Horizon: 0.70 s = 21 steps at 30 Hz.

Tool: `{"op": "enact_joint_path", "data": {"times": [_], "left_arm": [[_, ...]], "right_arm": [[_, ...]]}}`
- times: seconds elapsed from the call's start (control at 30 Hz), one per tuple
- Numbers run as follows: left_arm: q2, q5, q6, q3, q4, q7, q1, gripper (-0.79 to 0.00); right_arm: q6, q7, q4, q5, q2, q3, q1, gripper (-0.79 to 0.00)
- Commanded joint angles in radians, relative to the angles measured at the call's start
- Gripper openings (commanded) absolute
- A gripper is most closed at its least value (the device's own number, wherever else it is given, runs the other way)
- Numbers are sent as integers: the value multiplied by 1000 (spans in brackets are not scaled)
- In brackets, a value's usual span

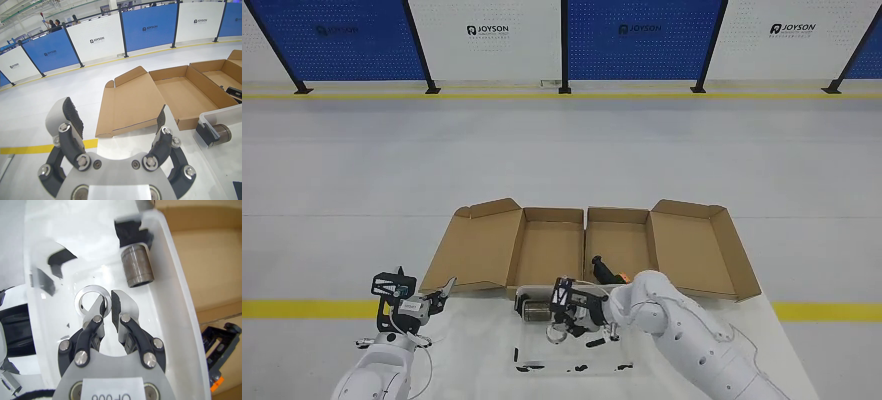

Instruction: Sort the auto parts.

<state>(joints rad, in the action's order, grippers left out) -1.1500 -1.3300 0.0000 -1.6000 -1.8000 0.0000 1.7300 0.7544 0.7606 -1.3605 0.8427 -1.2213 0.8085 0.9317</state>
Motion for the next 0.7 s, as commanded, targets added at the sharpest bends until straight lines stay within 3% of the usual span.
{"op": "enact_joint_path", "data": {"times": [0.0, 0.2, 0.53, 0.57, 0.63, 0.67], "left_arm": [[0, 0, 0, 0, 0, 0, 0, 0], [0, 0, 0, 0, 0, 0, 0, 0], [0, 0, 0, 0, 0, 0, 0, 0], [0, 0, 0, 0, 0, 0, 0, 0], [0, 0, 0, 0, 0, 0, 0, 0], [0, 0, 0, 0, 0, 0, 0, 0]], "right_arm": [[34, -47, -53, -11, 24, 78, 43, -785], [99, -63, -117, -87, 63, 189, 123, -785], [99, -63, -117, -87, 63, 189, 123, -785], [80, -67, -112, -83, 63, 192, 124, -785], [-113, -86, -110, -1, 53, 178, 116, -785], [-130, -96, -117, 6, 45, 146, 108, -785]]}}
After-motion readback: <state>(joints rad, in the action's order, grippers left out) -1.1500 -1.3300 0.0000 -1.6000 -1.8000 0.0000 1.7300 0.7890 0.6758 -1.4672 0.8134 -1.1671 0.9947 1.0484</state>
